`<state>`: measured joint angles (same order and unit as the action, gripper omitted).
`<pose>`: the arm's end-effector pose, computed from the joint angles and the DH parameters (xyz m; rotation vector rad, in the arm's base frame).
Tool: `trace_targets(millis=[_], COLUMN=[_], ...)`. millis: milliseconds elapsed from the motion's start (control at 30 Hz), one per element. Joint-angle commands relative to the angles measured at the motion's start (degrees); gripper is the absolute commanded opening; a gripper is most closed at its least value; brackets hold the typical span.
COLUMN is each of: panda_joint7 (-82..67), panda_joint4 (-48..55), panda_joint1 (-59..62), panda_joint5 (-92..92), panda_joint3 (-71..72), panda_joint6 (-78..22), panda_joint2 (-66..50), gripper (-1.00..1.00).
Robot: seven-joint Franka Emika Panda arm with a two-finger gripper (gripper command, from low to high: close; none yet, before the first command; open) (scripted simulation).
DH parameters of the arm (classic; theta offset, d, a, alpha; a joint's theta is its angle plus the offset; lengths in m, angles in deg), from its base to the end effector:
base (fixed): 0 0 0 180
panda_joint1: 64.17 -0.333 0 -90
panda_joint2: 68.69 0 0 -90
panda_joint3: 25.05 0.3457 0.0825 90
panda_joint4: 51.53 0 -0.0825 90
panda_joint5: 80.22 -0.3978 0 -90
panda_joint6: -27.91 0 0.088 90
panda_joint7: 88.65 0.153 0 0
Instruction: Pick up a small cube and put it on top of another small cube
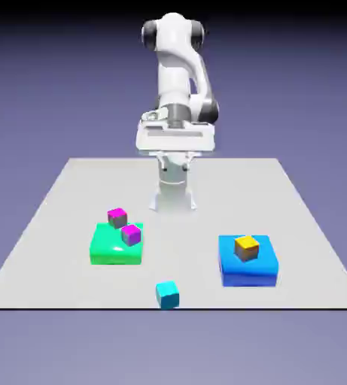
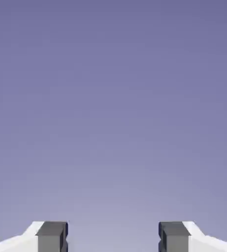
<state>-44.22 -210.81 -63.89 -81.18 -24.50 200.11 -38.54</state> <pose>0.4271 0.0008 0.4346 -2.4811 1.0284 -0.9784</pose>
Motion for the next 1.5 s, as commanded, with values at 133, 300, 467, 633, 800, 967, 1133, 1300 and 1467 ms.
trace_targets(millis=[133,300,467,633,800,967,1133,1300,1467], panda_joint7=[8.2,16.3,24.5,32.7,40.8,44.4,43.4,43.7,39.6], panda_joint4=[7.1,14.3,21.4,28.5,35.7,39.0,38.8,39.2,39.3], panda_joint1=[4.0,8.1,12.1,16.1,20.2,21.7,20.5,21.1,17.5], panda_joint5=[-4.0,-7.9,-11.9,-15.8,-19.8,-22.0,-22.9,-20.2,-14.6], panda_joint3=[2.3,4.6,6.9,9.2,11.5,12.8,13.3,15.4,25.8], panda_joint6=[-7.5,-15.0,-22.5,-30.0,-37.4,-38.8,-32.9,-44.0,-54.5], panda_joint2=[-10.4,-20.8,-31.1,-41.5,-51.9,-59.1,-64.5,-55.0,-47.6], gripper=[0.0,0.0,0.0,0.0,0.0,0.0,-1.0,-1.0,-1.0])
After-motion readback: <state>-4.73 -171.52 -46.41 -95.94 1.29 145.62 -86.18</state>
